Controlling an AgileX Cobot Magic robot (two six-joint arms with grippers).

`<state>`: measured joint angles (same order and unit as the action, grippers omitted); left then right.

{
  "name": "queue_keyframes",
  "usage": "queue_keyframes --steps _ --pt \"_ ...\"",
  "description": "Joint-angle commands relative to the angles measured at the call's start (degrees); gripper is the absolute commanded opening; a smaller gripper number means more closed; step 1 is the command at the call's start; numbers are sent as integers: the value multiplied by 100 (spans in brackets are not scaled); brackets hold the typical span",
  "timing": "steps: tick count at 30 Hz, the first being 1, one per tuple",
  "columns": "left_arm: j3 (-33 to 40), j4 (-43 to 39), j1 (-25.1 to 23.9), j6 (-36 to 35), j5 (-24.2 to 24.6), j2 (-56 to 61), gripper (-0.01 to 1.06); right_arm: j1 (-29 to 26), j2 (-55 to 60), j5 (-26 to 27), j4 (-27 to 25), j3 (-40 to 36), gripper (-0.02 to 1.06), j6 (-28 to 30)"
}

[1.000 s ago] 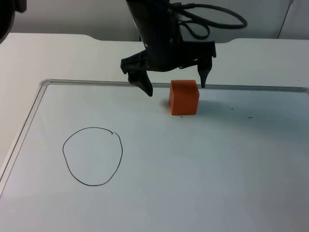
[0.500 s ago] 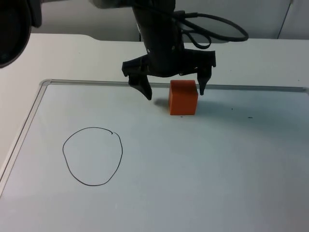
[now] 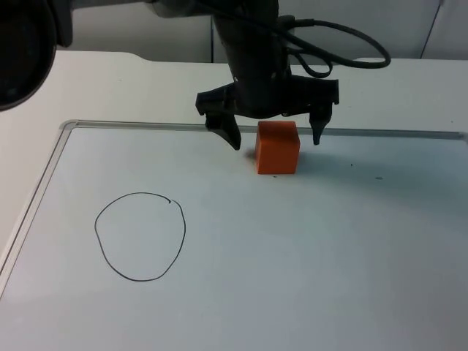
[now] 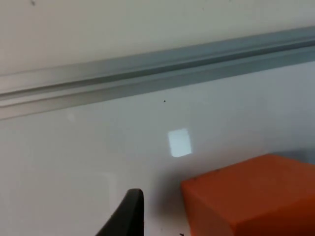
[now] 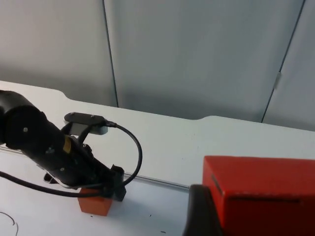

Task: Pick up one cube with the left hand and another cube with the right hand. First place the cube in the right hand at the target position, then stack the cube in the left hand on top.

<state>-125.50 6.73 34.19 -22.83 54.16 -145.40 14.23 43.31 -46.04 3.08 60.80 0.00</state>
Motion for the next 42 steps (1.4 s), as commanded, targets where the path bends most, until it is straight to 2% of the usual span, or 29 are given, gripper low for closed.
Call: queue_keyframes --steps 1,3,4,8,9,12,14,18,19,23,24,25,33,37,42 --pt "-53 20 29 44 44 16 100 27 -15 156 -32 -14 0 46" --pt "-53 51 29 142 56 16 90 27 -15 166 -32 -14 0 46" --pt "-53 51 29 142 56 16 90 27 -15 166 -32 -14 0 46" --pt "-53 94 29 142 3 16 66 27 -15 166 -32 -14 0 46" --pt "-53 94 29 142 3 16 66 27 -15 166 -32 -14 0 46" --pt "-53 94 29 190 -52 16 55 27 -15 166 -32 -14 0 46" --pt "-53 94 29 190 -67 16 52 27 -15 166 -32 -14 0 46" --pt "-53 106 29 190 -105 16 34 27 -15 176 -32 -14 0 46" --pt "-53 106 29 190 -105 16 34 27 -15 176 -32 -14 0 46" --pt "-53 147 29 190 -105 16 4 27 -15 176 -20 -14 0 46" --pt "-53 147 29 190 -105 16 4 27 -15 176 -20 -14 0 46" --pt "-53 207 29 163 -62 16 0 27 -15 176 -10 -14 0 46" --pt "-53 197 29 430 482 315 0 27 -15 262 11 -14 0 46" --pt "-53 22 29 778 882 940 0 27 -15 429 11 -14 0 46" --pt "-53 -35 82 1067 930 1744 0 27 -15 479 11 -14 0 46"
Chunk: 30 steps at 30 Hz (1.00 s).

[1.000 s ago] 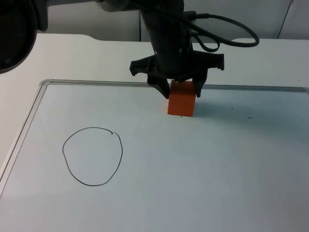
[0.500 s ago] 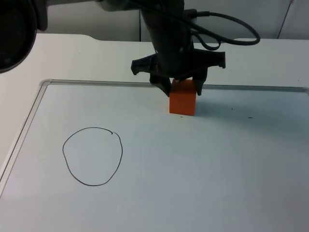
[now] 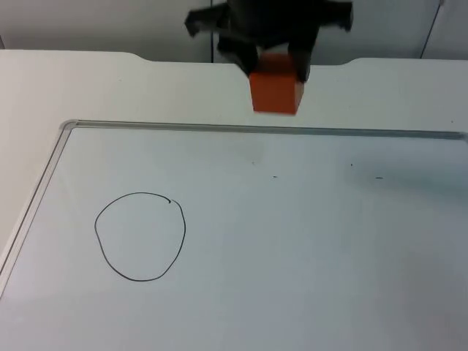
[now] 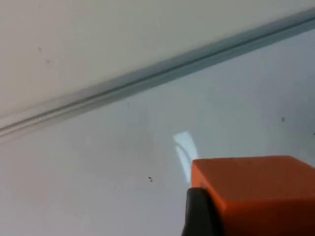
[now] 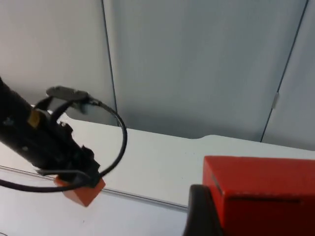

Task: Pick up one cube with the left hand and another cube with the right hand. First place the cube in the right hand at the target position, then stack the cube in the left hand on top.

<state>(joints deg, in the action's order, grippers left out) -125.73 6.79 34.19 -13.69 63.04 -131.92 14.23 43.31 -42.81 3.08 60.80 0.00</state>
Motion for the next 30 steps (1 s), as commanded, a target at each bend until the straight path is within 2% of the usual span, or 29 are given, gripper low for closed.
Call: queue_keyframes --steps 1,6,10,14,20,23,24,25,29,30 --pt "-31 -42 82 154 41 396 0 27 -15 156 11 -14 0 46" --pt "-31 -202 280 450 207 1406 0 27 -15 265 11 -14 0 46" --pt "-20 -811 581 478 534 2054 0 27 -15 490 11 1 0 46" --pt "-9 -1621 1198 454 692 2861 0 27 0 572 -3 35 0 46" --pt "278 -1507 1419 614 692 3351 0 27 10 543 -39 63 0 46" --pt "1084 -1585 1419 652 692 3842 0 27 10 542 -117 63 0 46" --pt "1084 -1585 1419 652 692 3842 0 27 10 542 -117 63 0 46" --pt "1663 -1770 1419 595 692 4221 0 27 10 542 -187 63 0 46" --pt "3434 -2026 1397 195 -452 5530 0 27 46 503 -187 63 0 46" --pt "3434 -2026 1397 195 -452 5530 0 27 46 503 -187 63 0 46"
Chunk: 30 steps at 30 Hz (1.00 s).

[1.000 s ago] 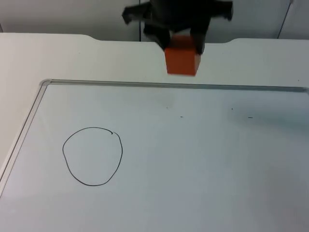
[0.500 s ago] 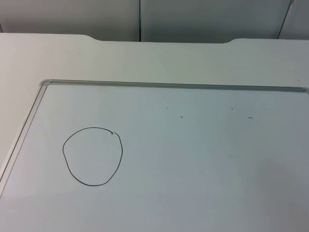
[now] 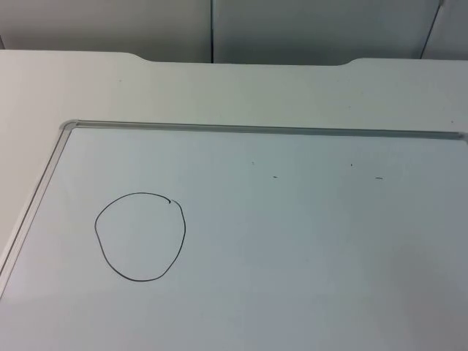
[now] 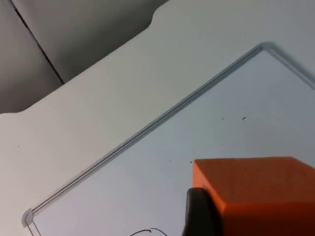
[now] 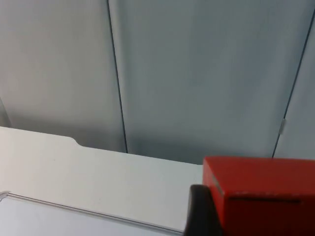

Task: Pick up one cube with the left hand and another cube with the right hand. First place the cube in the right hand at the target position, then stack the cube in the left hand on top.

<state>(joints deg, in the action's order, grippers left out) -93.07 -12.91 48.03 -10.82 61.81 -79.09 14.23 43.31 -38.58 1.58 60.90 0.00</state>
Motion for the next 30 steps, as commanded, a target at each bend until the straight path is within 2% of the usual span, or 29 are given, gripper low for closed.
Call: queue_keyframes --steps 1,3,4,5,8,9,13,14,18,19,25,28,30 --pt "621 -96 14 -230 -555 532 0 27 46 38 -36 53 0 46" --pt "1423 -256 14 -519 -756 1150 0 27 105 -92 -213 53 0 241" --pt "1423 -256 14 -519 -756 1150 0 27 105 -92 -213 53 0 241" --pt "2048 -494 14 -845 -756 1503 0 27 146 -158 -393 53 0 381" --pt "3100 -941 14 -1628 -832 2105 0 27 516 -273 -1074 53 0 911" --pt "3100 -941 14 -1628 -832 2105 0 27 516 -273 -1074 53 0 911" --pt "3833 -1016 14 -2086 -952 2583 0 27 1283 -229 -1575 77 0 1251" --pt "3833 -1016 14 -2086 -952 2583 0 27 1283 -229 -1575 77 0 1251" --pt "3920 -947 14 -2124 -932 2674 0 106 2310 -425 -2137 478 0 1714" --pt "3920 -947 14 -2124 -932 2674 0 106 2310 -425 -2137 478 0 1714" --pt "3920 -823 14 -2124 -965 2650 0 1164 3818 -492 -1755 1602 0 1647" --pt "3920 -823 14 -2124 -965 2650 0 1793 4865 -895 -1387 2434 0 1461" --pt "3920 -823 14 -2124 -965 2650 0 1993 5165 -1019 -1232 2736 0 1370"
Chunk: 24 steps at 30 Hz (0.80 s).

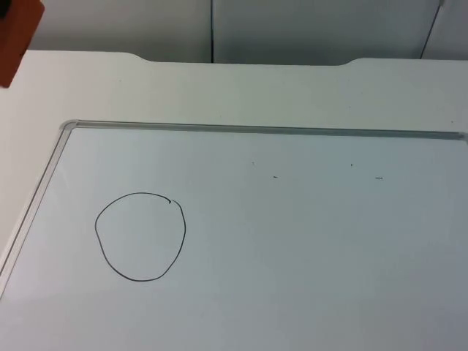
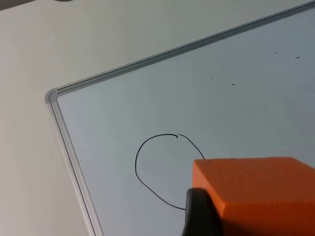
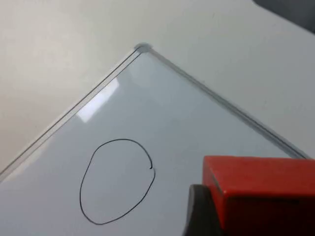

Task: Pick up one cube with the left hand and another cube with the right hand. First place the cube in the right hand at the target position, then stack the cube in the left hand on top.

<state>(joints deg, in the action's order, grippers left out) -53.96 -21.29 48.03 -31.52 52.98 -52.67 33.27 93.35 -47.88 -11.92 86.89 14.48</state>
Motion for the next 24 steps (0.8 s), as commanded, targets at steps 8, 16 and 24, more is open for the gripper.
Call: queue_keyframes --steps 8,16,24 --pt "8 46 14 -54 -92 7 0 1194 2382 -1035 740 2068 0 -267" --pt "8 72 14 -54 -81 7 0 1520 3387 -1323 761 2591 0 -267" --pt "8 72 14 -54 -81 7 0 1523 3806 -1311 772 2591 0 -312"
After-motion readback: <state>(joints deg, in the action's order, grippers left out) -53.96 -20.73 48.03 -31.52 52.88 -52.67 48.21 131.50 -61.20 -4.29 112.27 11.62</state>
